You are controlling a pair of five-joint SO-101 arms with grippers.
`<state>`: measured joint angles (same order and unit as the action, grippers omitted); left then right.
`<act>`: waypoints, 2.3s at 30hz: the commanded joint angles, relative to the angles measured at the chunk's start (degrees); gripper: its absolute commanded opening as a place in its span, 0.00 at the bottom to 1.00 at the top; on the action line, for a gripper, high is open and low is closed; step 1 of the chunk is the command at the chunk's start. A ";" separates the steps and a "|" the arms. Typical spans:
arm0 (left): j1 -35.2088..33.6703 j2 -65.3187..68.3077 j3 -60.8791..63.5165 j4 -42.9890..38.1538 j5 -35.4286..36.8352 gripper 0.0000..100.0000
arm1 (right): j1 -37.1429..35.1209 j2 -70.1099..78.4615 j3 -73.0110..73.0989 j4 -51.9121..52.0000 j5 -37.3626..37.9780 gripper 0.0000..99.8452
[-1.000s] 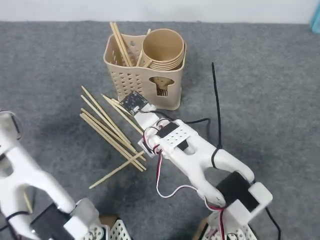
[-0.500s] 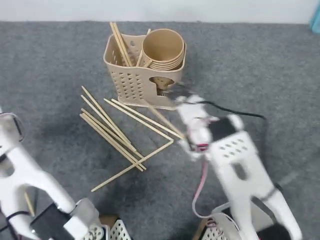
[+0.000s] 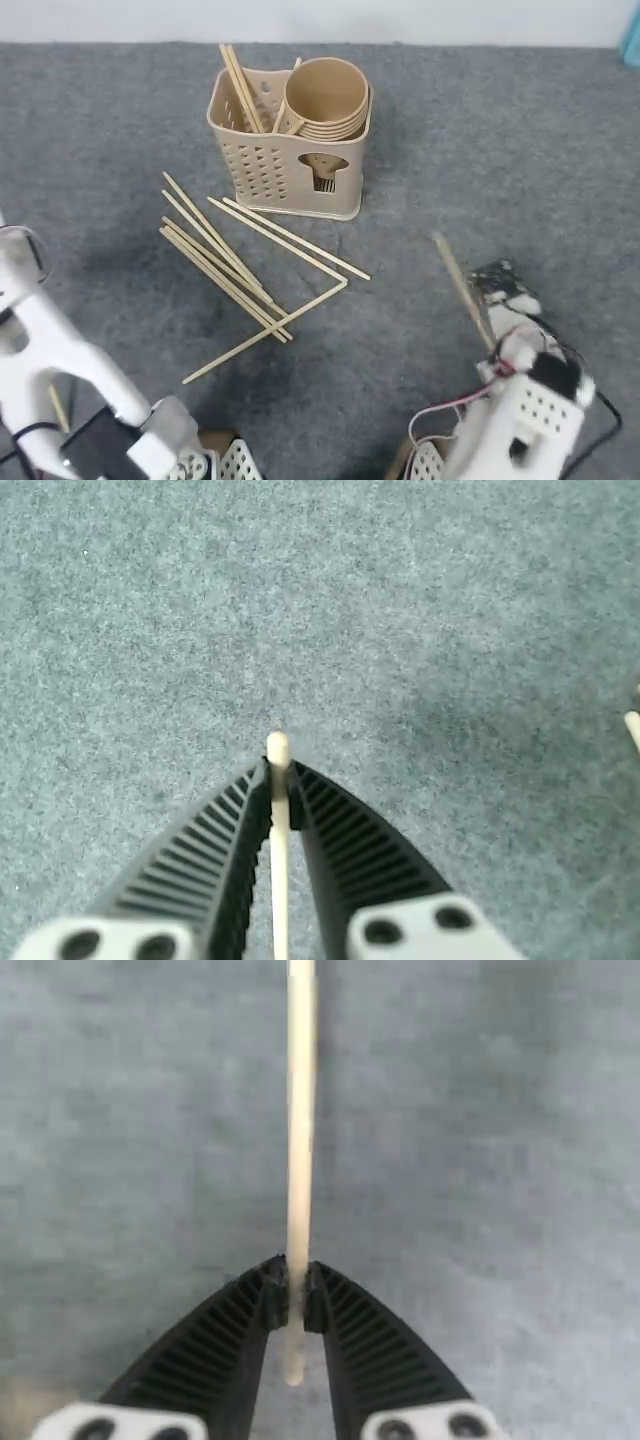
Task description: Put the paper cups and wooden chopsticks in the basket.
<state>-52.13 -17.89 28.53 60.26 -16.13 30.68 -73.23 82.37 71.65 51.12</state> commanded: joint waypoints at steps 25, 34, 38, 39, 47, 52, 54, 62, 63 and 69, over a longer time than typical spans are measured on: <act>-0.26 -2.64 -0.48 -1.14 0.70 0.01 | -29.49 48.75 -53.80 3.21 -30.86 0.12; -0.26 -2.64 -0.48 -1.32 0.53 0.01 | -27.30 77.14 -69.10 -8.04 -30.77 0.11; -0.26 -2.64 -0.40 -1.32 0.44 0.01 | -25.89 89.01 -75.08 -12.18 -30.77 0.11; -0.26 -2.64 -0.40 -1.32 0.44 0.01 | -25.89 91.65 -76.57 -12.09 -30.77 0.11; -0.97 -2.46 -0.22 -1.32 0.35 0.01 | -22.37 103.34 -84.22 -10.68 -28.04 0.10; -1.14 -2.64 -0.22 -1.32 0.35 0.01 | -23.34 100.09 -84.22 -6.55 -26.37 0.02; -1.14 -2.64 -0.22 -1.23 0.35 0.01 | -23.52 97.27 -84.22 -3.82 -26.37 0.01; -0.70 -2.73 -4.35 -0.09 0.88 0.01 | -23.60 76.62 -84.04 8.84 -29.36 0.01; -0.70 -2.73 -5.85 0.70 1.49 0.01 | -23.52 73.71 -83.96 10.24 -30.77 0.01; -0.53 -2.73 -15.60 7.21 5.10 0.01 | -23.78 57.63 -79.30 18.59 -40.09 0.01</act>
<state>-53.01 -17.89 20.09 63.52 -12.88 7.21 -5.36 0.97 87.47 14.99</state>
